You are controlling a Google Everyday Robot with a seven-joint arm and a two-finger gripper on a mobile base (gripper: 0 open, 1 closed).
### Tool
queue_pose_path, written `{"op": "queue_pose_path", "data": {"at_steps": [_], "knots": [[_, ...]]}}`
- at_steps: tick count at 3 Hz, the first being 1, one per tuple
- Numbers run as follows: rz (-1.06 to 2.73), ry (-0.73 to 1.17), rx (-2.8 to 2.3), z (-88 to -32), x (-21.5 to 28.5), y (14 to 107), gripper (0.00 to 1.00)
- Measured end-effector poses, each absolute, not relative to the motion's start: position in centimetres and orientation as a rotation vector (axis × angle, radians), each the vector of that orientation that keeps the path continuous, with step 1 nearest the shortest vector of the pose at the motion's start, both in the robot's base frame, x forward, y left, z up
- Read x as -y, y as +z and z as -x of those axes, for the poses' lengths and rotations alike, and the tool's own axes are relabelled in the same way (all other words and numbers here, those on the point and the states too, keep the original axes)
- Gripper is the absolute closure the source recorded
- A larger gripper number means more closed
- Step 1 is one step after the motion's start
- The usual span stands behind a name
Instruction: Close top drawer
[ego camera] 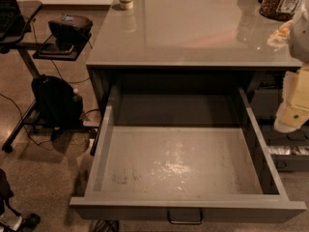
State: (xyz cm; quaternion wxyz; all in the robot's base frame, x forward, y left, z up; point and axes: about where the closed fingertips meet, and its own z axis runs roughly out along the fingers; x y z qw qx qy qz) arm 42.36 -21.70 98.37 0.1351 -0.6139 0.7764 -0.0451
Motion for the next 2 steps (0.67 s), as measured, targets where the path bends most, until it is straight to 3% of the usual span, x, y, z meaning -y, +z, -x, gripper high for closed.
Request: {"op": "queue_pose_path", "data": {"at_steps": [2], "knots": [[1.822, -0.248, -2.102, -35.5, 24.8, 95.1, 0.0]]}}
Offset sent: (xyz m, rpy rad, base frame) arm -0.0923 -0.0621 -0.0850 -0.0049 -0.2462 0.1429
